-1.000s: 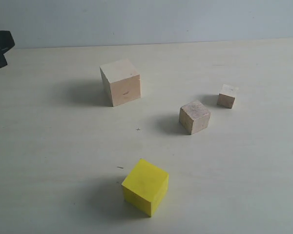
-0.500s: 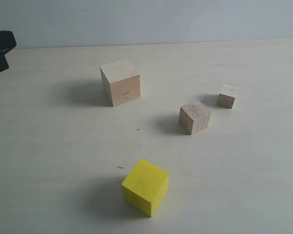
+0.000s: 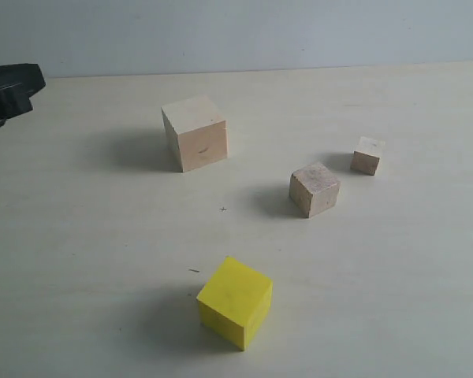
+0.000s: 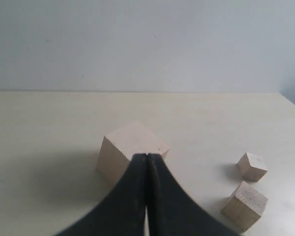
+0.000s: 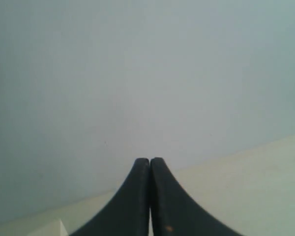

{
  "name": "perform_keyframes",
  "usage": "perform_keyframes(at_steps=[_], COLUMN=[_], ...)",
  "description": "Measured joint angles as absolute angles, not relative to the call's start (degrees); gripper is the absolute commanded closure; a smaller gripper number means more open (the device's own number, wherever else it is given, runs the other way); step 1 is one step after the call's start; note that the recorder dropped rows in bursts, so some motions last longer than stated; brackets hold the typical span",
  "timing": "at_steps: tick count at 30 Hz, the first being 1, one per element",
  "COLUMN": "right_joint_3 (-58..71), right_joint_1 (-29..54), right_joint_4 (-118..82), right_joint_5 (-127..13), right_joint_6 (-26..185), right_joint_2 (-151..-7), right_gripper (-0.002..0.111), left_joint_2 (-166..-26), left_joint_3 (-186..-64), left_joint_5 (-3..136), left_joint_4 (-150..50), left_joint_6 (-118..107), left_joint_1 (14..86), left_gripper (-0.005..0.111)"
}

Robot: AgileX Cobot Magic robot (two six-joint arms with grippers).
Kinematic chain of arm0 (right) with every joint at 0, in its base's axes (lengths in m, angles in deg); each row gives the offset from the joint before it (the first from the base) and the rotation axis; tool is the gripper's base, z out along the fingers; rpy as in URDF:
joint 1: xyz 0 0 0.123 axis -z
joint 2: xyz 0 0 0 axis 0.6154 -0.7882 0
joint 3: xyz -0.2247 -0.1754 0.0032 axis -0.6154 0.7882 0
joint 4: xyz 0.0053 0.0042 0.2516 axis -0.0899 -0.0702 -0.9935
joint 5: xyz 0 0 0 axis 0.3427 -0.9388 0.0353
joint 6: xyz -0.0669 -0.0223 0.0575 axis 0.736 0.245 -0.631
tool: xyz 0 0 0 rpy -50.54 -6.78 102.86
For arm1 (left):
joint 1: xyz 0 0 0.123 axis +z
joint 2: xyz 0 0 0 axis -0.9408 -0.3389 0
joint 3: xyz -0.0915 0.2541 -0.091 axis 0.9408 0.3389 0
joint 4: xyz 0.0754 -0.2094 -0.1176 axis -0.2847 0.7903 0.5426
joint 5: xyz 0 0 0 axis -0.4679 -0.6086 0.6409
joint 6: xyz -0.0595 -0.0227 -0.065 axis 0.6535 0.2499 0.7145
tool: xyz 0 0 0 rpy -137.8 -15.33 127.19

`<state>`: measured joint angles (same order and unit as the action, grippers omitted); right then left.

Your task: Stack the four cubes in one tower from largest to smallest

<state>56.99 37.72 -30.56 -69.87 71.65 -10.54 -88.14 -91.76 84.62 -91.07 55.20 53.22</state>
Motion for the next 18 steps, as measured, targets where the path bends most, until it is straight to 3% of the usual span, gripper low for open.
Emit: perform_keyframes(at_steps=[11, 18], right_joint_3=[46.89, 46.66], right_joint_1=[37.72, 37.69], right_joint_4=[-69.53, -76.17], right_joint_5=[-100.2, -109.75], right_joint_6=[125.59, 134.39], right_joint_2=[-27.9, -36.45], right_gripper=[0.108, 0.108], left_joint_2=[-100.58, -109.49], left_joint_3=[-105.75, -117.96], left_joint_5=[85.19, 90.98], left_joint_4=[-116.91, -138.63], left_joint_6=[78.18, 94.71], left_joint_1=[53.22, 53.22], left_gripper=[0.107, 0.107])
